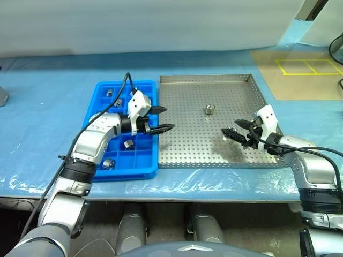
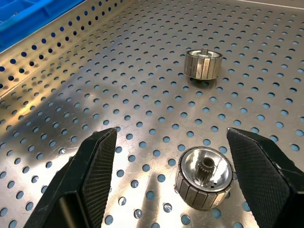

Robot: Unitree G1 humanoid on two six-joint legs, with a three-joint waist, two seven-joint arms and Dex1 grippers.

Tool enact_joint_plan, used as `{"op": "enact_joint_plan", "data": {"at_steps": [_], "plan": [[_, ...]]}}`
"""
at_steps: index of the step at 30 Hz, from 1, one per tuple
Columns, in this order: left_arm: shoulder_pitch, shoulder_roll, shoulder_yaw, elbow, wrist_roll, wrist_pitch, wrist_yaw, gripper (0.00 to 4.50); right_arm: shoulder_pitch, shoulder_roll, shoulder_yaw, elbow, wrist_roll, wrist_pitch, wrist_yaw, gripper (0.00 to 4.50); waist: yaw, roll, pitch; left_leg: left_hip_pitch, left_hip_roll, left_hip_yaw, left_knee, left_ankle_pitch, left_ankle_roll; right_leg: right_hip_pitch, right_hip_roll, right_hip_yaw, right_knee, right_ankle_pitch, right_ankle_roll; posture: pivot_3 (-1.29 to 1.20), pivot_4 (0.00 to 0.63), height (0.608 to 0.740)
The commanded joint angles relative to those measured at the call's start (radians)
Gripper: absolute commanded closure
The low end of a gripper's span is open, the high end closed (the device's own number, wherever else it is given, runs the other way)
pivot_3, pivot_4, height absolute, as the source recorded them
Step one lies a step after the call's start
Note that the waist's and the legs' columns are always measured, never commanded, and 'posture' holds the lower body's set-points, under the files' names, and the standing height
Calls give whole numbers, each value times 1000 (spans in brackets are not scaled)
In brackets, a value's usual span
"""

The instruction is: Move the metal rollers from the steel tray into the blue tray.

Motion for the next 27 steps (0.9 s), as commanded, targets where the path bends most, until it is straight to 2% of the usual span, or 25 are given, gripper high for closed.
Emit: {"op": "enact_joint_plan", "data": {"at_steps": [1, 5, 13, 16, 20, 21, 27], "plan": [[-31, 7, 32, -12, -13, -16, -11, 732, -24, -12, 9, 67, -21, -57, -10, 725, 1, 0, 0, 0, 0, 0, 1, 0, 0, 1, 0, 0, 0, 0, 0, -267, 150, 740], [-3, 26, 15, -9, 29, -45, -8, 732, -38, -15, 55, 176, -92, -148, -32, 725, 2, 0, 0, -1, 0, 0, 1, -1, 2, 1, 0, 0, 0, 0, 0, -248, 150, 740], [32, 35, 24, -33, 45, -50, 5, 732, -71, 4, 84, 243, -103, -202, -35, 725, 5, 1, 0, -1, 0, 0, 1, -2, 3, 1, 0, 0, -1, 0, 0, -221, 150, 740], [36, 40, 27, -38, 44, -48, 6, 732, -82, 5, 96, 265, -110, -225, -28, 1344, 5, 1, 0, -1, 0, 0, 1, -2, 3, 1, -1, 0, -1, 0, 0, -216, 150, 740], [38, 46, 29, -47, 37, -41, 5, 732, -96, -1, 107, 297, -136, -246, -50, 2665, 5, 1, 0, -1, 0, 0, 1, -2, 3, 1, -1, 0, -1, 0, 0, -212, 150, 740], [37, 40, 43, -62, 9, -15, 7, 732, -99, 1, 103, 307, -126, -246, -39, 2854, 5, 1, 0, -1, 0, 0, 1, -2, 3, 1, -1, 0, -1, 0, 0, -211, 150, 740], [54, 45, 65, -115, -23, 41, 19, 732, -109, 15, 124, 280, -130, -243, -27, 2846, 5, 1, 0, -1, 0, 0, 1, -2, 3, 1, -1, 0, -1, 0, 0, -193, 150, 740]]}}
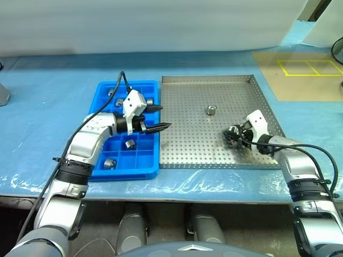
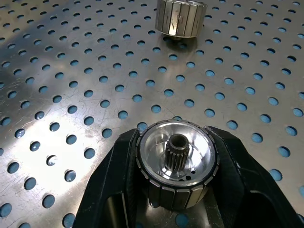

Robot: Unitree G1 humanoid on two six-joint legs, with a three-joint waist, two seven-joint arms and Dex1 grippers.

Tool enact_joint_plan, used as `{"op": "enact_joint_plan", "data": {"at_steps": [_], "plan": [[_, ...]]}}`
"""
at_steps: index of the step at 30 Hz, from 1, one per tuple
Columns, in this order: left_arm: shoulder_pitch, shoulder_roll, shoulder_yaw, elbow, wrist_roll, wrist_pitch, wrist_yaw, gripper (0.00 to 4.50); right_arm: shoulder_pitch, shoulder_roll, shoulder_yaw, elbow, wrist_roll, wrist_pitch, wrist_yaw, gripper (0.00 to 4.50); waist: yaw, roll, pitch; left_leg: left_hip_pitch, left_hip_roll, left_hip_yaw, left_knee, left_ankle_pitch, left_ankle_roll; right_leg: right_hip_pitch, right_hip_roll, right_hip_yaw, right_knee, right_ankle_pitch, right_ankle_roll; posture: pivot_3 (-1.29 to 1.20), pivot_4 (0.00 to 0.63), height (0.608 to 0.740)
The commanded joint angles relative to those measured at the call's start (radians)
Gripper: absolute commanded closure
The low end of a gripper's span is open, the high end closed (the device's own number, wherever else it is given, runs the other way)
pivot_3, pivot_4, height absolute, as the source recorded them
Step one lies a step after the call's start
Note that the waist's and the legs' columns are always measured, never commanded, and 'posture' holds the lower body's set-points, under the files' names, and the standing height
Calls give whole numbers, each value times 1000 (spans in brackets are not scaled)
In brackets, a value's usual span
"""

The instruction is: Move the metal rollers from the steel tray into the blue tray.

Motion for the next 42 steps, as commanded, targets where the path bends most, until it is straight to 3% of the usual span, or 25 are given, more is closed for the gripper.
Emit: {"op": "enact_joint_plan", "data": {"at_steps": [1, 6, 14, 19, 26, 37, 38, 42], "plan": [[13, 17, 30, -58, -21, 13, 9, 732, -27, 12, 12, -50, 12, 1, 8, 2846, -1, 0, 0, 0, 0, 0, 0, 0, 0, 0, 0, 0, 0, 0, 0, -188, 150, 740], [23, 59, 65, -80, -24, 22, 20, 732, -95, 62, 63, -166, 64, 52, 71, 2846, -5, 1, 0, 0, 1, 0, 0, 0, -1, -2, 1, 0, 1, 0, 0, -144, 150, 740], [44, 170, 146, -44, 5, -8, 56, 732, -251, 271, 241, -162, 50, 21, 122, 2846, 16, 1, 0, -1, 2, 0, -2, 1, -2, -3, 1, -1, 2, 0, -1, -9, 150, 740], [112, 232, 213, -94, -5, 17, 88, 732, -335, 363, 300, -56, 31, -40, 156, 2846, 38, 1, 1, -2, 2, 0, -6, 2, -3, -5, 0, -1, 0, 0, -1, 82, 150, 740], [282, 271, 286, -294, -72, 104, 115, 732, -389, 397, 310, 105, 3, -126, 199, 2846, 86, 0, 1, -3, 1, 0, -8, 2, -3, -5, -1, -1, -3, 0, -1, 180, 150, 740], [396, 261, 301, -455, -106, 174, 193, 732, -473, 473, 303, 336, -68, -267, 167, 2846, 93, 0, 1, -2, 2, -1, -9, 3, -5, -5, -1, -2, -1, 0, -1, 248, 150, 740], [397, 262, 300, -458, -107, 176, 196, 732, -476, 474, 302, 345, -71, -277, 169, 2108, 94, 0, 1, -2, 2, -1, -9, 3, -5, -5, -1, -2, -1, 0, -1, 247, 150, 740], [389, 261, 291, -454, -110, 176, 200, 732, -460, 471, 293, 305, -33, -223, 224, 857, 96, 0, 1, -2, 2, -1, -9, 3, -5, -5, -1, -2, -2, 0, -1, 226, 150, 740]]}}
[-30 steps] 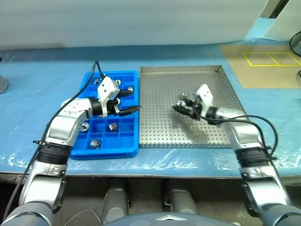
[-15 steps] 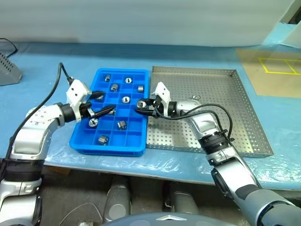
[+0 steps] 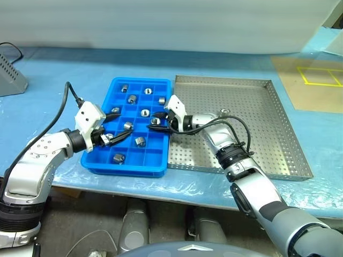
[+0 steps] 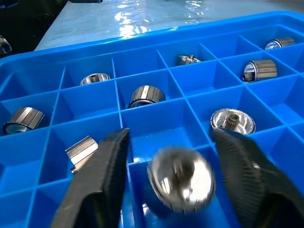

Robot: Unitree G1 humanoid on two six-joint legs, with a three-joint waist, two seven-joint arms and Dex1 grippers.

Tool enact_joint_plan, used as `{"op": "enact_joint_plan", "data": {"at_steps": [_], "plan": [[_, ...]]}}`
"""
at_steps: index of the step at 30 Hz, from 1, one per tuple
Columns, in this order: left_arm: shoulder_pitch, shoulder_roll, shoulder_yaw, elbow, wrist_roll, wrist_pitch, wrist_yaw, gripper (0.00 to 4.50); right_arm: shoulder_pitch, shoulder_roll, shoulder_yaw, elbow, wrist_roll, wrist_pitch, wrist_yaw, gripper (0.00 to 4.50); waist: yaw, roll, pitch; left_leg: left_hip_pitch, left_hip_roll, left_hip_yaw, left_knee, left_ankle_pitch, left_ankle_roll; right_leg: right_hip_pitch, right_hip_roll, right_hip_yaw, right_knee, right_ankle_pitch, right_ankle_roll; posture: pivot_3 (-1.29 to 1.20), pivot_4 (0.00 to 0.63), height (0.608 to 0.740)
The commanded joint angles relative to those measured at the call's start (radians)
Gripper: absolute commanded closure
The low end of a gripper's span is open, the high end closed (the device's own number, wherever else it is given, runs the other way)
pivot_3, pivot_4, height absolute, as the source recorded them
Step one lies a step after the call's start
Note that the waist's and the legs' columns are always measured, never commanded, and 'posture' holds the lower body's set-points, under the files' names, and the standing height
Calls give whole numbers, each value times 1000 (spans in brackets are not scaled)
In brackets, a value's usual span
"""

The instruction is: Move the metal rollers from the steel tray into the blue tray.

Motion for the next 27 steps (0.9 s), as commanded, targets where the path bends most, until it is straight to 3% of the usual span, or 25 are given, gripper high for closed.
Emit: {"op": "enact_joint_plan", "data": {"at_steps": [1, 10, 17, 27], "plan": [[-13, 5, 12, -20, -15, -4, 3, 732, 2, -2, -20, -68, 34, 39, 46, 857, 1, 0, 0, 0, 0, 0, 0, 0, 0, 0, 0, 0, 0, 0, 0, 221, 150, 740], [-125, -34, -78, 86, 5, -49, -35, 732, 23, -74, -123, -175, 53, 79, -33, 857, 5, 0, 0, 1, 0, 0, 0, 0, -1, 0, 0, 1, 1, 0, 0, 96, 150, 740], [-333, -188, -226, 263, 55, -111, -58, 732, 84, -196, -213, -193, 38, 86, -134, 857, 4, 0, 0, 1, -1, 1, 1, 1, -1, 1, 0, 2, 1, 0, 0, -20, 150, 740], [-491, -388, -390, 471, 129, -213, -144, 732, 150, -251, -291, -222, 36, 81, -266, 857, -70, 0, 0, 0, -1, 1, 2, 0, 0, 0, 0, 2, 1, 0, 0, -137, 150, 740]]}}
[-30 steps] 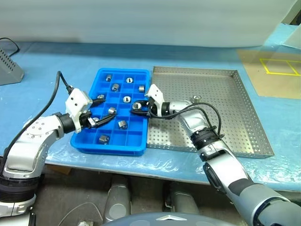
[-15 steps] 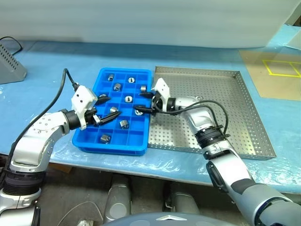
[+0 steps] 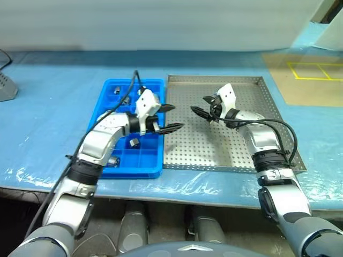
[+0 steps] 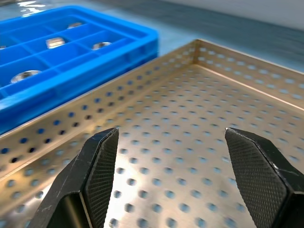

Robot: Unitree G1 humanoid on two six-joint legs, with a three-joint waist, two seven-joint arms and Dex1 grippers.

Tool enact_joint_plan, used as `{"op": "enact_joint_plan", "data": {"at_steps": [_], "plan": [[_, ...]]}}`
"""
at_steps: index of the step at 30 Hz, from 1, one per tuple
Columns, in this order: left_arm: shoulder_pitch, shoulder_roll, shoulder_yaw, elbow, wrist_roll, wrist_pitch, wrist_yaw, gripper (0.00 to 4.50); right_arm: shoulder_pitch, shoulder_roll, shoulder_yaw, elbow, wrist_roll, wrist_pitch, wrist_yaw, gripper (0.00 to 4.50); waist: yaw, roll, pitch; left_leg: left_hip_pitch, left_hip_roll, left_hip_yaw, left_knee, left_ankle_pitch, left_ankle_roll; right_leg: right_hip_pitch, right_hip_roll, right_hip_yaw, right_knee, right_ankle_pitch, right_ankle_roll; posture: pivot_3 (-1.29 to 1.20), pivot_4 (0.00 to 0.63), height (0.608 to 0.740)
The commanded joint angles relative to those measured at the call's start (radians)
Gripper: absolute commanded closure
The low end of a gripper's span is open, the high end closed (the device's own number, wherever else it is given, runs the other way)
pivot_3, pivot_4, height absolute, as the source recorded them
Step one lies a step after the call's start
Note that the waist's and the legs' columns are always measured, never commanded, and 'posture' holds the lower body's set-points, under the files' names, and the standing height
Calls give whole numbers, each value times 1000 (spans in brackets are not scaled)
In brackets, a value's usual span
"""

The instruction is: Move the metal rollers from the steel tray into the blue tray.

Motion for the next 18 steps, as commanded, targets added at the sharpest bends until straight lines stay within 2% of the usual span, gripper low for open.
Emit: {"op": "enact_joint_plan", "data": {"at_steps": [1, 10, 18], "plan": [[-43, -22, -19, 48, 28, -46, -21, 732, 15, -9, -26, -47, 3, -22, -42, 857, -10, 0, 0, 0, 0, 0, 0, 0, 0, 0, 0, 0, 0, 0, 0, -137, 150, 740], [-74, -39, 3, 103, 47, -82, -21, 732, 11, -14, -48, 142, -47, -128, -194, 857, -26, 0, 0, -1, 0, 0, 3, -1, 2, 1, 0, 0, 0, 0, 0, -179, 150, 740], [-70, -45, 28, 63, 23, -32, -5, 732, -25, 24, -31, 318, -65, -214, -221, 857, -32, 0, 0, 0, 0, 0, 3, -1, 3, 1, 0, 0, 0, 0, 0, -156, 150, 740]]}}
